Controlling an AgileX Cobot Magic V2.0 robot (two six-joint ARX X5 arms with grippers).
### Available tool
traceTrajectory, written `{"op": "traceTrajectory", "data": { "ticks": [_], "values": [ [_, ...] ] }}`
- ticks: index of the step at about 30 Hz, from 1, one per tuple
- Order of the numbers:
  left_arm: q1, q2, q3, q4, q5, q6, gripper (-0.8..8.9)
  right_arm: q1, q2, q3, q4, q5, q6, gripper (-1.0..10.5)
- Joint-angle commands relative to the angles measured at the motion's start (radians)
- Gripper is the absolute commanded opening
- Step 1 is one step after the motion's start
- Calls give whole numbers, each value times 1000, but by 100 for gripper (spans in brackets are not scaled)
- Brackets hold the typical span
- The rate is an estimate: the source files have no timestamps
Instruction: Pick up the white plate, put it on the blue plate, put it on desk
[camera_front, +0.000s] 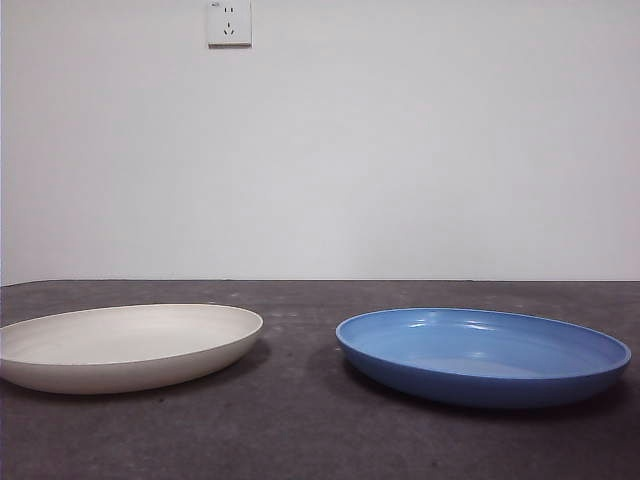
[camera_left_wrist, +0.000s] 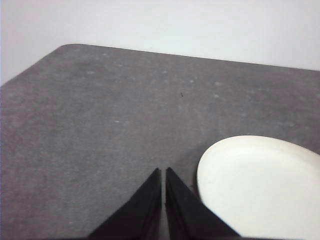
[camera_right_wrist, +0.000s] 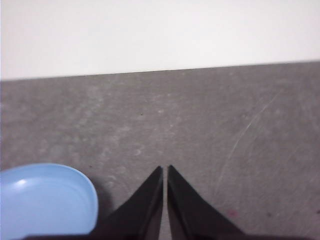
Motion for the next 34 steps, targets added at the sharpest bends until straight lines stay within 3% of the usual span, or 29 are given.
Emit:
{"op": "traceTrajectory", "data": {
  "ticks": [1,8,14,23,27,34],
  "values": [
    [-5,15,57,19,-3,-92,16,0,23,58,10,-18,153,8],
    [-23,124,200,11,-2,-183,16,0,176,239,-30,-60,196,8],
    [-37,275,400,-59,11,-163,16,0,348,395,-61,-182,201,8],
    [-37,518,727,-179,190,-109,16,3,576,650,-247,-442,192,8],
    [-39,595,816,-222,278,-110,16,50,633,726,-295,-478,185,8],
    [-82,702,903,-273,406,-107,16,114,686,829,-439,-538,84,8]
  ]
}}
